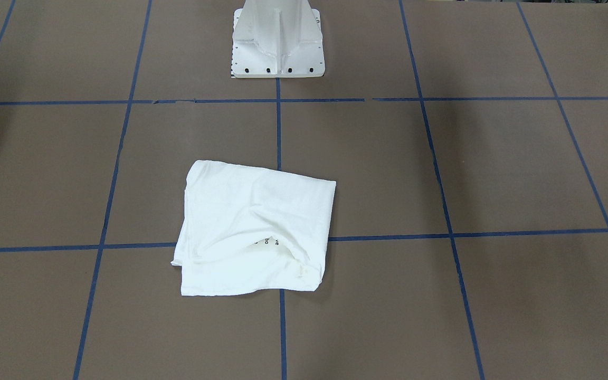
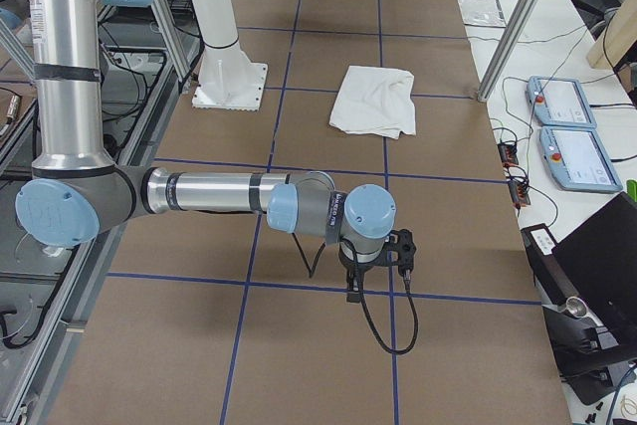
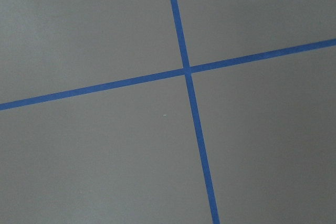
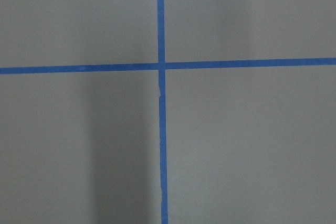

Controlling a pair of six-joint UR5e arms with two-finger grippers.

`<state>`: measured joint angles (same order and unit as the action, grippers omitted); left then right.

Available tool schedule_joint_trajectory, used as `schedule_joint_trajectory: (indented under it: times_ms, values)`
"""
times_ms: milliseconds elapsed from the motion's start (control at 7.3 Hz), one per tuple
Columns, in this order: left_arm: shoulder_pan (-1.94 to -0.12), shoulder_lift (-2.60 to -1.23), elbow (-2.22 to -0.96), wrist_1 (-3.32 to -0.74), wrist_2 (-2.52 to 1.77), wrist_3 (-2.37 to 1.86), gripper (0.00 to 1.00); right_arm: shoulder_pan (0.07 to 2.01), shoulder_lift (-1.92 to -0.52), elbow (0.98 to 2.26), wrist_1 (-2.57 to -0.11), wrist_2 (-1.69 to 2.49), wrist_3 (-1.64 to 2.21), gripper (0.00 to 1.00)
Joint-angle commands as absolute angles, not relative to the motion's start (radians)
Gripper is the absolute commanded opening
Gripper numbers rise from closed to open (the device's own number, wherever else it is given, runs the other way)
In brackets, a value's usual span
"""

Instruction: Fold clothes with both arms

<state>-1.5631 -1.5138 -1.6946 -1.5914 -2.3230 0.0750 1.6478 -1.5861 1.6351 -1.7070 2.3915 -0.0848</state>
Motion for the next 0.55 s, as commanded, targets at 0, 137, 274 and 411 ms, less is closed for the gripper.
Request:
schedule_joint_trajectory:
  times_ms: [0, 137, 274, 411]
  values:
    - [-1.563, -1.52, -1.701, -1.601, -2.332, -0.094, 0.99, 1.647, -1.585, 1.634, -1.706, 2.391, -0.084, 1.0]
    - [-1.563, -1.519, -1.7, -1.606, -2.332, -0.095, 0.99, 1.647, -1.585, 1.635, -1.706, 2.391, -0.084, 1.0]
    - [-1.563, -1.519, -1.7, -1.606, -2.332, -0.095, 0.99, 1.646, -1.585, 1.635, -1.707, 2.391, -0.083, 1.0]
    - [-1.563, -1.52, -1.7, -1.606, -2.332, -0.095, 0.99, 1.647, -1.585, 1.634, -1.706, 2.391, -0.084, 1.0]
